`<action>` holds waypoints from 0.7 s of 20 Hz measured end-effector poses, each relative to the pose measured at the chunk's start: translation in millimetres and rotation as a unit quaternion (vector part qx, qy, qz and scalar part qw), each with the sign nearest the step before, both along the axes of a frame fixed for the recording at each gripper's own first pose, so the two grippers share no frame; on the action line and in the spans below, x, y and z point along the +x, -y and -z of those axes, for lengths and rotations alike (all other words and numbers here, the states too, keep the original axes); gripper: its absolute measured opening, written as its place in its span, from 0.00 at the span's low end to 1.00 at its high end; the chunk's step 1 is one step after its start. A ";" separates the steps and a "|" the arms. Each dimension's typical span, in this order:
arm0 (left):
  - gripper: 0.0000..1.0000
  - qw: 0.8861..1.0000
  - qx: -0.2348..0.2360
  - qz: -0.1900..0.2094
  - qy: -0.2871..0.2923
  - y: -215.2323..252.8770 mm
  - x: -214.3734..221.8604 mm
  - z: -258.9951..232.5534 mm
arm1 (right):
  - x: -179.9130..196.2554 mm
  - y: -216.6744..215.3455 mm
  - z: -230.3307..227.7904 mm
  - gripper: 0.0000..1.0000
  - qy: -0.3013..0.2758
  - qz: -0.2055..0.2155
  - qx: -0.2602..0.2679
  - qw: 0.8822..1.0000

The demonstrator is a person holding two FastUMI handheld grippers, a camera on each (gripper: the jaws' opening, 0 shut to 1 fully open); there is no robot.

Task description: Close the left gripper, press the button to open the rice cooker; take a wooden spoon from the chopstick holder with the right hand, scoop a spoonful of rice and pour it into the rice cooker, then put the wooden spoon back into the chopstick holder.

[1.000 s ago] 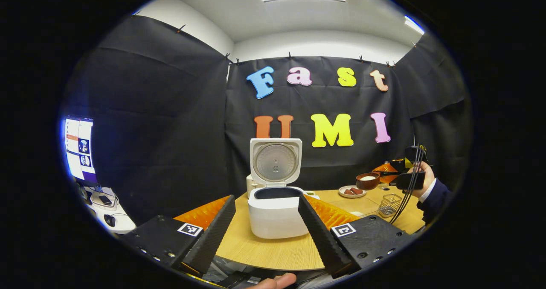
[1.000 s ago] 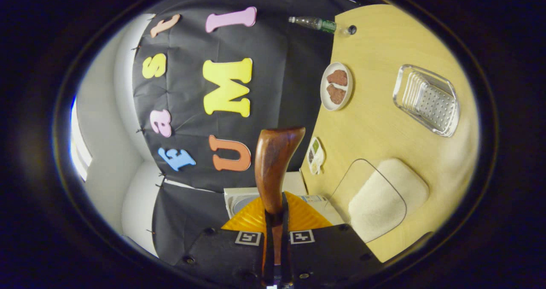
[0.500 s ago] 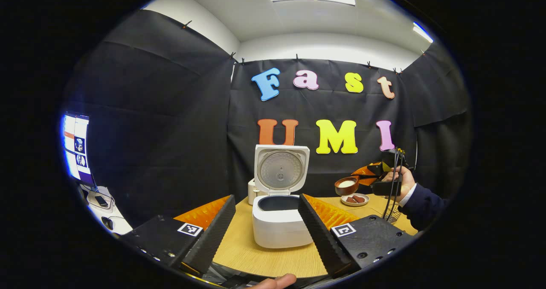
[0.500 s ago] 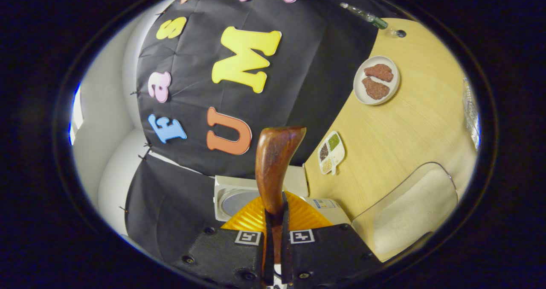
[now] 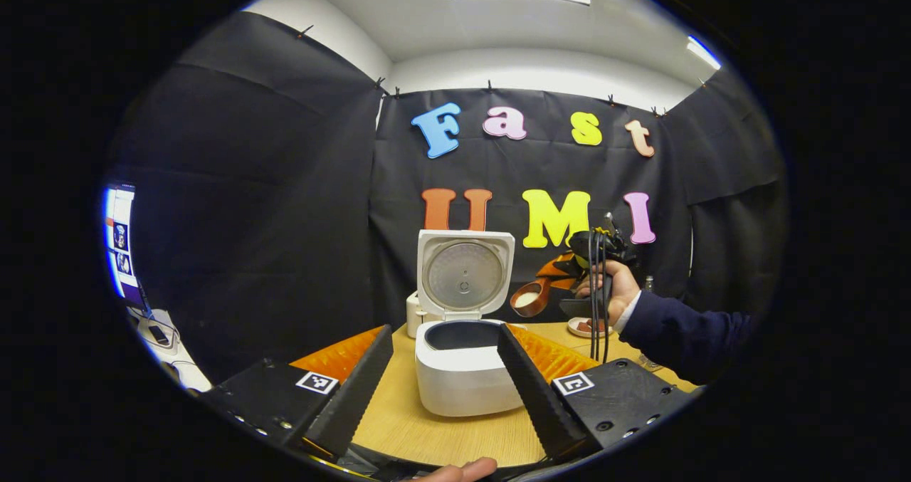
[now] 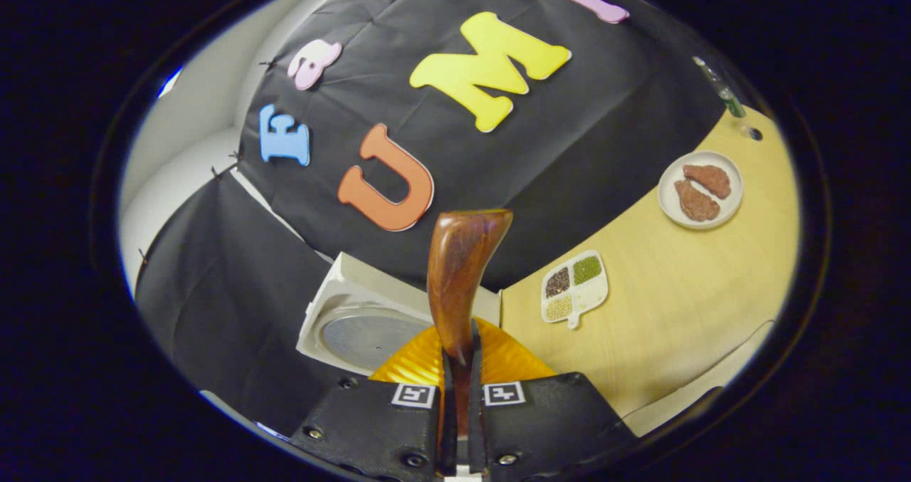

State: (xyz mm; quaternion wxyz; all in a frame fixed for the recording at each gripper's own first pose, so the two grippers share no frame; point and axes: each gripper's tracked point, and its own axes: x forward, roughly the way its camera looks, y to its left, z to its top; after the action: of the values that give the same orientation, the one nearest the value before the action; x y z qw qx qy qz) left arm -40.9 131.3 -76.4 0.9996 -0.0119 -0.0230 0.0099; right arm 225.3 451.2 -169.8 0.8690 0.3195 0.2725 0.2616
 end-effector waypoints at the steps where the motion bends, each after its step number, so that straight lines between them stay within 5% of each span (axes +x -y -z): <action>1: 0.94 1.000 0.001 -0.003 -0.002 -2.5 0.3 2.7 | 0.9 -8.9 3.6 0.11 0.016 -0.007 -0.024 1.000; 6: 0.94 1.000 0.008 0.006 -0.012 -1.3 2.2 11.6 | -18.6 -53.3 1.3 0.12 0.153 -0.063 -0.158 0.974; 14: 0.94 1.000 -0.004 -0.008 -0.017 -12.8 -1.5 17.5 | -75.6 -97.3 -17.4 0.11 0.335 -0.124 -0.278 0.892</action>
State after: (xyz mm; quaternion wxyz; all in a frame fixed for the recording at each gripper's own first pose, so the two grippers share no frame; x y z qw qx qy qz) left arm -42.4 144.1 -93.8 0.9997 -0.0153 -0.0056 0.0181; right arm 149.8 548.5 -152.3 0.9226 -0.0785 0.0645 0.3721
